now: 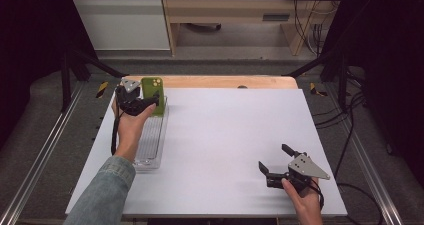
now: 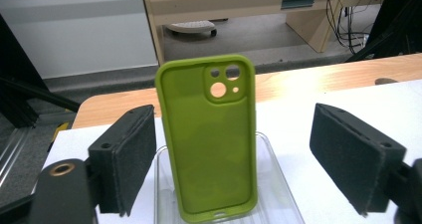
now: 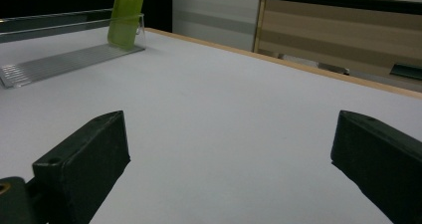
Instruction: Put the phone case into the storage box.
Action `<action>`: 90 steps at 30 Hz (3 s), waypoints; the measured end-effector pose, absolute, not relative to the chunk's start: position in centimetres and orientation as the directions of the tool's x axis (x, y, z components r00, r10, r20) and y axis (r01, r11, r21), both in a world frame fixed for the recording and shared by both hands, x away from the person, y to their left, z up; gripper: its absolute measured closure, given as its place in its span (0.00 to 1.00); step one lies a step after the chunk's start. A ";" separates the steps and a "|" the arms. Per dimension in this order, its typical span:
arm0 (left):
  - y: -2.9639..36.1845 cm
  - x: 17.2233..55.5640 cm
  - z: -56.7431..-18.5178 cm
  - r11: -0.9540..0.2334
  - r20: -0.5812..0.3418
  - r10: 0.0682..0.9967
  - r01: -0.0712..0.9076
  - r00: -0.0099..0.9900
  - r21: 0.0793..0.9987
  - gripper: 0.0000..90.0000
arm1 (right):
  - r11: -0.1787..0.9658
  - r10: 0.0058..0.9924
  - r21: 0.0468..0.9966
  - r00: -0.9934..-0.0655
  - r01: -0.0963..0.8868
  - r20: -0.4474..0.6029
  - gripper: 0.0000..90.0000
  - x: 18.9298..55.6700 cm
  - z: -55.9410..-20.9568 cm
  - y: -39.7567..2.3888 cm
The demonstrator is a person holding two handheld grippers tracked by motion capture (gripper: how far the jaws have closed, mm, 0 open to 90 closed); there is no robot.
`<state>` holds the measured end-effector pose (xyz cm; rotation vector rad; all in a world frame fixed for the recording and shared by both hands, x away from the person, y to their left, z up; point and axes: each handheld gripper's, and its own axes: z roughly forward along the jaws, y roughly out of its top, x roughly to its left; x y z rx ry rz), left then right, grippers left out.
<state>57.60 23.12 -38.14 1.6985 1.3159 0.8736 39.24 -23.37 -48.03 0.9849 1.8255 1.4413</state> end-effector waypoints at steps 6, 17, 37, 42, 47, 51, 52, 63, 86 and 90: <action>22.6 57.5 -38.1 -0.135 0.031 0.969 0.424 0.244 0.896 0.15 | 0.131 0.841 0.974 -0.541 0.183 -0.012 0.02 39.3 -48.0 -23.3; 22.0 56.6 -37.8 -0.140 0.018 0.958 0.410 0.288 0.901 0.10 | 0.131 0.840 0.975 -0.542 0.180 -0.013 0.02 39.4 -47.9 -23.1; 20.8 53.8 -36.5 -0.151 0.004 0.931 0.374 0.365 0.915 0.09 | 0.133 0.836 0.975 -0.548 0.181 -0.012 0.02 39.3 -48.0 -23.2; 20.6 52.7 -35.9 -0.155 0.003 0.923 0.366 0.384 0.917 0.09 | 0.131 0.836 0.974 -0.548 0.185 -0.009 0.02 39.3 -48.1 -23.4; 20.8 51.5 -35.1 -0.145 -0.002 0.919 0.344 0.394 0.928 0.09 | 0.132 0.829 0.974 -0.559 0.186 -0.005 0.02 39.3 -48.0 -23.5; 21.1 50.7 -34.5 -0.136 -0.003 0.921 0.327 0.390 0.935 0.09 | 0.135 0.823 0.973 -0.568 0.190 -0.003 0.03 39.3 -48.0 -23.5; 21.2 50.5 -34.4 -0.131 -0.007 0.920 0.325 0.391 0.936 0.09 | 0.136 0.823 0.972 -0.568 0.190 -0.005 0.04 39.2 -48.0 -23.5; 21.1 49.4 -34.0 -0.098 -0.027 0.910 0.278 0.414 0.956 0.09 | 0.124 0.820 0.974 -0.573 0.191 0.008 0.04 39.3 -48.0 -23.8; 19.3 48.2 -36.4 -0.073 -0.065 0.852 0.242 0.519 0.968 0.05 | 0.111 0.821 0.974 -0.570 0.197 0.021 0.03 39.3 -48.0 -23.8; 19.0 47.6 -36.9 -0.062 -0.063 0.848 0.217 0.526 0.974 0.05 | 0.116 0.821 0.974 -0.571 0.197 0.017 0.03 39.3 -48.0 -23.7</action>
